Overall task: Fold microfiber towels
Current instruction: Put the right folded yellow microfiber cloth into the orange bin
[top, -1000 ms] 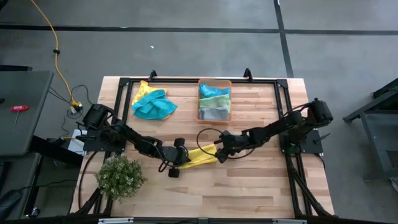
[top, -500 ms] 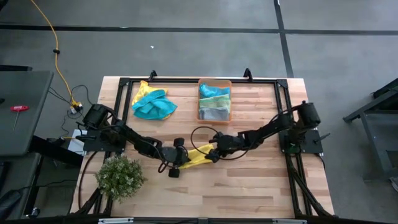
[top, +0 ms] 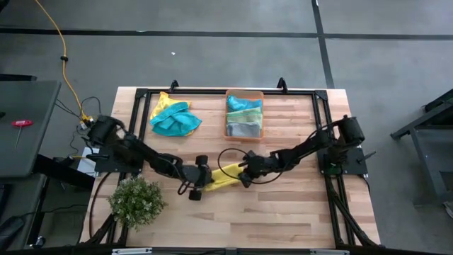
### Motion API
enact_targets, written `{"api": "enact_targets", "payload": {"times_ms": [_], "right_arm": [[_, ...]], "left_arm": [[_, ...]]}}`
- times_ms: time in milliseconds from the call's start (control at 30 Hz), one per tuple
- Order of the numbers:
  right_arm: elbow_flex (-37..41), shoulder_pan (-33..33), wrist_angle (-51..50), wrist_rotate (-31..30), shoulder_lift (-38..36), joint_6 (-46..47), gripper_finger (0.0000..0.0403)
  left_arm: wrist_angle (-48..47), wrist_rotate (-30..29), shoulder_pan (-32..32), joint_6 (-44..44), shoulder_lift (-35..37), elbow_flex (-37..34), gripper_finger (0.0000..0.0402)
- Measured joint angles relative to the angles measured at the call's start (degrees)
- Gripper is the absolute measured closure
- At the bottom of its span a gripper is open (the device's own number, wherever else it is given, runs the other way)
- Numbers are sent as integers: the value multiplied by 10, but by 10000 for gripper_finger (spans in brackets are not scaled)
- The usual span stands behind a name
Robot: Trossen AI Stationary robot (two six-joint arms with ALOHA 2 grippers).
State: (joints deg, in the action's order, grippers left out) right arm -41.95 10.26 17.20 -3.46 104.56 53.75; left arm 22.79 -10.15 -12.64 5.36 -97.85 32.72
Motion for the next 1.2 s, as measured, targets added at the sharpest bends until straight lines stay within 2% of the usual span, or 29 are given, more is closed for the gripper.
{"api": "enact_targets", "payload": {"times_ms": [67, 200, 300, 400, 600, 800, 1000, 1200], "right_arm": [[-1, 0, -18, -8, -10, -12, 384], [2, -2, -91, -36, -55, -55, 392], [0, -6, -131, -71, -110, -89, 396], [-15, -24, -155, -80, -155, -121, 398], [-100, -89, -171, -62, -175, -206, 400], [-232, -183, -219, -45, -138, -283, 402], [-369, -269, -236, 34, -54, -294, 402], [-460, -308, -303, 44, 48, -285, 402]], "left_arm": [[-35, 18, -6, 0, 49, -1, 401], [-110, 14, -26, -12, 154, -1, 401], [-130, -27, -47, -28, 228, 1, 401], [-135, -71, -69, -53, 285, 1, 401], [-151, -115, -81, -75, 363, 1, 401], [-150, -119, -79, -100, 411, 3, 401], [-156, -157, -79, -116, 437, 2, 401], [-165, -176, -79, -116, 438, 2, 401]]}}
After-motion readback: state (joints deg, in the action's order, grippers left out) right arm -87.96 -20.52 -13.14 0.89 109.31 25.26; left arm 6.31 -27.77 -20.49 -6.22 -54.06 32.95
